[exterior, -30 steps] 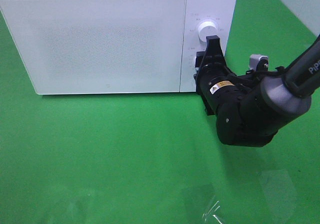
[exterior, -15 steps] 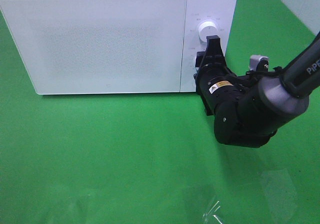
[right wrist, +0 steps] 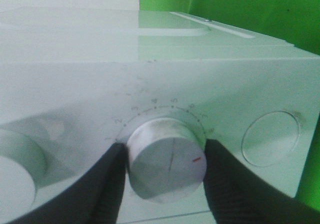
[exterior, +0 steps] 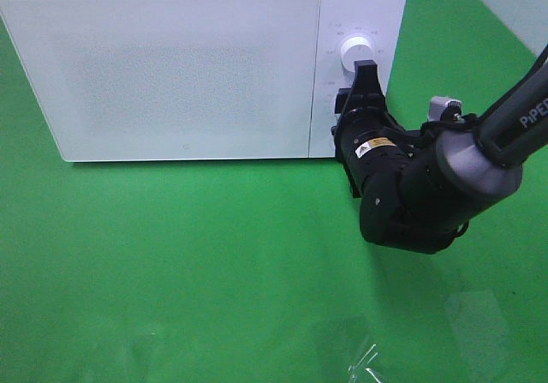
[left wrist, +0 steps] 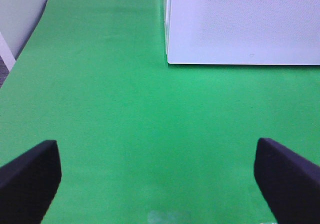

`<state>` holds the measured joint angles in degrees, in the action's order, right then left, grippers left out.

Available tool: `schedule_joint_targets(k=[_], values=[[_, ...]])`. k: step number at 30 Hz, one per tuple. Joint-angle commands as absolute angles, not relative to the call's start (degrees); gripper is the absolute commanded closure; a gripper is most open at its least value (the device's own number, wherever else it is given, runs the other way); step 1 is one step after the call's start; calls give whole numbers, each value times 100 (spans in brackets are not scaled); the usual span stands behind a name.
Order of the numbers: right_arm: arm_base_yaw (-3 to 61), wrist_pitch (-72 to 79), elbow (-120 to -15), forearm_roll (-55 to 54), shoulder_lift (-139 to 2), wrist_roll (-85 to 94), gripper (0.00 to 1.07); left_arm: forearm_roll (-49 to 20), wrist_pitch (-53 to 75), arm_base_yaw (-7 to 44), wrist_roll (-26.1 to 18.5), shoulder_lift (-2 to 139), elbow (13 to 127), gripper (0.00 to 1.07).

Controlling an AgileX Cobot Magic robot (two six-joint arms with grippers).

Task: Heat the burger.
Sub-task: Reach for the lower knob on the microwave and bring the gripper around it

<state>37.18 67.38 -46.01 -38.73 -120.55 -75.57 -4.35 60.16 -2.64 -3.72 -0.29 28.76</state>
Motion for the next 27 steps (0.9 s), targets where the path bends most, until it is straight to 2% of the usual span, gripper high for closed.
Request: schedule_joint_targets(k=[1, 10, 18, 27], values=[[3690, 7311, -4458, -3919, -11918, -7477, 55, -464, 5970, -286, -361, -149, 2859, 9], [3690, 7070, -3804, -3524, -11482, -7460, 39, -464, 5970, -286, -361, -149, 2859, 9], [3690, 6532, -3151, -3432, -10835, -6818, 39, -464, 5970, -286, -361, -149, 2859, 9], [3690, 5392, -2664, -3340, -9563, -4652, 39, -464, 5970, -286, -361, -149, 2859, 9]])
